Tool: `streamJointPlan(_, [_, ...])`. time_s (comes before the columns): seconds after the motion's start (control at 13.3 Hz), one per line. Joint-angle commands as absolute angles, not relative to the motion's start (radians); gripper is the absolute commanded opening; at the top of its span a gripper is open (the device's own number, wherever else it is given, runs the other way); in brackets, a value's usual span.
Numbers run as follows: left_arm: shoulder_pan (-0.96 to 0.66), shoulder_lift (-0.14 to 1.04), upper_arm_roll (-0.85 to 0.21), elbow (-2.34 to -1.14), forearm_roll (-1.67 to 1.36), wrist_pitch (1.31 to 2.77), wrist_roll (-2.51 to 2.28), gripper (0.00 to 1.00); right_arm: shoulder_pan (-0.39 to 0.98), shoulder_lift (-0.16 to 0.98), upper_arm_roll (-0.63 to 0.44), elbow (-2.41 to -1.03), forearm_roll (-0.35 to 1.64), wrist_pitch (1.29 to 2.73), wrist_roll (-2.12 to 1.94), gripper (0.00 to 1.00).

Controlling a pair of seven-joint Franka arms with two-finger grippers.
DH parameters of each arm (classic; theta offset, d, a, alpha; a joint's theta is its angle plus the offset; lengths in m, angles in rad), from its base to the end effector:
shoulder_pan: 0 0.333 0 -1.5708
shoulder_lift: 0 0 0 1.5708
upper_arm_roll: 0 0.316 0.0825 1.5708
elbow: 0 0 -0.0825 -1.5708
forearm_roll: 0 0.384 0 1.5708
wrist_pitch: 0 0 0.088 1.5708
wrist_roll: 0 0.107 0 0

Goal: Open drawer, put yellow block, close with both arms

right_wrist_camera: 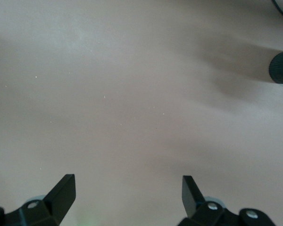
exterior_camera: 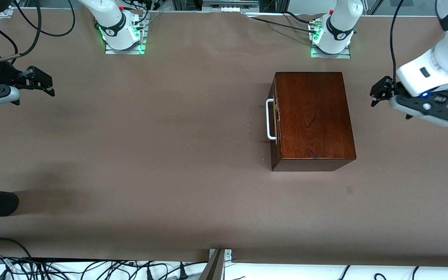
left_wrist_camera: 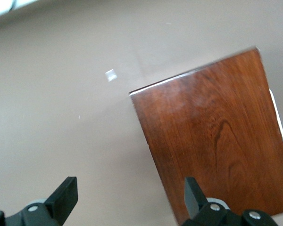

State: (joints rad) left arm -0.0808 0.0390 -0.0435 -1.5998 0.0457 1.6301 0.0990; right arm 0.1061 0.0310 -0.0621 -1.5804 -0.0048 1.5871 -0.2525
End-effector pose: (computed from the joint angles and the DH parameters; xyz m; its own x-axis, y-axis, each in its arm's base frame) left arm 0.5668 -0.0657 0.5941 0.9745 -0.2240 -0.0130 -0.2243 -0.9736 -0.0428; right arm 0.5641 0.0249 0.6041 0.9560 0.2922 -0.0251 0.2923 -0.9563 0.0004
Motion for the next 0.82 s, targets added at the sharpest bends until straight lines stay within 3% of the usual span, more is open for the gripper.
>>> streamJointPlan(0.0, [-0.089, -0.078, 0.0, -1.735, 0.031, 1.683, -0.058, 1.0, 0.101, 0.04, -0.061, -1.555, 0.012, 1.569, -0.247, 1.0])
streamJointPlan(0.3, [-0.092, -0.086, 0.031, -1.787, 0.031, 1.677, -0.057, 1.0, 0.103, 0.04, -0.061, -1.555, 0.012, 1.569, -0.247, 1.0])
streamJointPlan(0.75, [-0.104, -0.074, 0.06, -1.775, 0.014, 1.672, -0.061, 1.0, 0.101, 0.04, -0.061, -1.555, 0.012, 1.569, -0.247, 1.0])
